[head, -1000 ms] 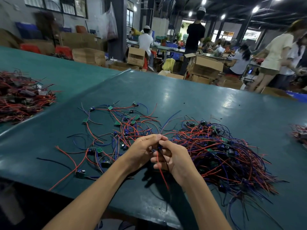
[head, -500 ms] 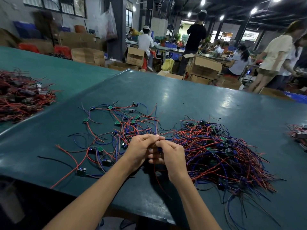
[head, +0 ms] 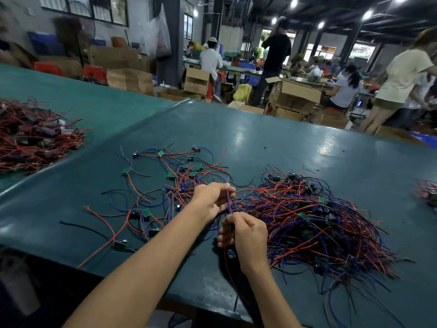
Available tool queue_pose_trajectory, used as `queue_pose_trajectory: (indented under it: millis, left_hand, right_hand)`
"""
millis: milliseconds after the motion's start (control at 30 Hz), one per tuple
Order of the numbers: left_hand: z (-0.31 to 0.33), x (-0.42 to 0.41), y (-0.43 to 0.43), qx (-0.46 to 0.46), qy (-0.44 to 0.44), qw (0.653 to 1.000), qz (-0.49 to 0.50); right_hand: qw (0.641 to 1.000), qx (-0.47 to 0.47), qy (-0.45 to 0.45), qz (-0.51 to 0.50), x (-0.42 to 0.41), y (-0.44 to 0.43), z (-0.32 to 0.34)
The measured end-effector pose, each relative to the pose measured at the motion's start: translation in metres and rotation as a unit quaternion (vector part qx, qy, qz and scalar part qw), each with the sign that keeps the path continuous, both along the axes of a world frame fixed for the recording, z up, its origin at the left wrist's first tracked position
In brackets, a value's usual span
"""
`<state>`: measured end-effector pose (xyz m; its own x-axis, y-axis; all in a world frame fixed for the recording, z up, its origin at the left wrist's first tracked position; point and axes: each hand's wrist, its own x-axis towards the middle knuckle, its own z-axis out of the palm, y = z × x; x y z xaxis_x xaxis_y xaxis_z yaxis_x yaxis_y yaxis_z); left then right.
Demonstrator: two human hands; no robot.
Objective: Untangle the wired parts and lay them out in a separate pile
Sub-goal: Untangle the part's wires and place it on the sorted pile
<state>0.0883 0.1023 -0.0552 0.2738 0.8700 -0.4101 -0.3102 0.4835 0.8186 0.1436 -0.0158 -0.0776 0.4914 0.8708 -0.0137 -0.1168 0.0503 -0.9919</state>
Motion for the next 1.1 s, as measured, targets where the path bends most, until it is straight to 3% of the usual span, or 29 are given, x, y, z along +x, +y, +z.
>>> queue_pose_trajectory:
  millis: [200, 433, 600, 767, 1100]
  left_hand:
    - [0.008, -0.001, 0.017, -0.031, -0.039, 0.999, 0.022]
    - [0.023, -0.013, 0.023, 0.036, -0.101, 0.992, 0.065]
    - [0.01, -0.034, -0.013, 0.151, 0.054, 0.98, -0.118]
    - [-0.017, -0.047, -0.043, 0.381, 0.144, 0.906, -0.117]
    - [-0.026, -0.054, -0.06, 0.374, 0.082, 0.908, -0.172]
  right_hand:
    - [1.0, 0.007, -0.024, 0.006, -0.001, -0.002, -0.003]
    - [0.999, 0.03, -0.002, 0.026, -0.001, -0.007, -0.004]
    - [0.996, 0.062, 0.066, 0.024, 0.001, -0.004, -0.004]
    - [0.99, 0.078, 0.09, 0.077, 0.003, 0.0, -0.004]
    - [0.992, 0.064, 0.062, 0.091, 0.006, 0.003, -0.014]
